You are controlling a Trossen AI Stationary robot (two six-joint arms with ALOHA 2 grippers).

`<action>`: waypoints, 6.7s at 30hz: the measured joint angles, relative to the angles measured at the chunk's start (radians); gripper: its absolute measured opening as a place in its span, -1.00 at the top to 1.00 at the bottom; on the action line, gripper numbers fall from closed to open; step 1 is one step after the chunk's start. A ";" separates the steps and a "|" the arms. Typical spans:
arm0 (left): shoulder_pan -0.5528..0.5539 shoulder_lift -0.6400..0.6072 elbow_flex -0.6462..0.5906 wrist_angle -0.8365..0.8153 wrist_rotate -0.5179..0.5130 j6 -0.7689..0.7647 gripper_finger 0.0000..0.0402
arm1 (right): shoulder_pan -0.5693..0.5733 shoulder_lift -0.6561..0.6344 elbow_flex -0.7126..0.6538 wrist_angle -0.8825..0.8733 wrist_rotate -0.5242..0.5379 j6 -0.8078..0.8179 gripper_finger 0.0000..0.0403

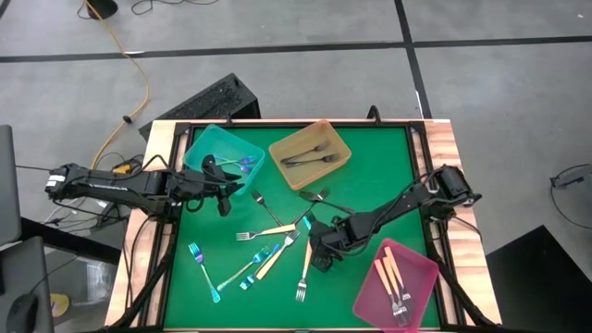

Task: Sort silverware by color (type)
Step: Put the blue fork into the blue bin

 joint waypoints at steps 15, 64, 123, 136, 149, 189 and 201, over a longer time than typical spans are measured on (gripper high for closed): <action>-0.001 0.006 0.000 0.000 0.008 -0.008 0.43 | -0.005 -0.002 0.000 -0.050 0.004 0.012 0.48; -0.001 0.005 0.000 0.001 0.008 -0.032 0.43 | -0.222 -0.163 -0.002 0.089 0.140 -0.112 0.86; -0.002 0.005 0.000 -0.004 -0.002 -0.038 0.43 | -0.588 0.576 1.209 -0.082 -0.063 -0.792 0.88; -0.002 0.005 0.000 -0.004 -0.014 -0.043 0.43 | -0.608 0.645 1.211 0.116 -0.112 -0.909 0.88; -0.002 0.006 0.000 -0.005 -0.017 -0.043 0.43 | -0.638 0.720 1.211 0.190 -0.136 -0.866 0.88; -0.001 0.006 0.000 0.004 -0.045 -0.043 0.43 | -0.664 0.752 1.209 0.158 -0.125 -0.781 0.82; -0.001 0.006 0.000 0.002 -0.044 -0.064 0.43 | -0.664 0.752 1.210 0.169 -0.112 -0.784 0.75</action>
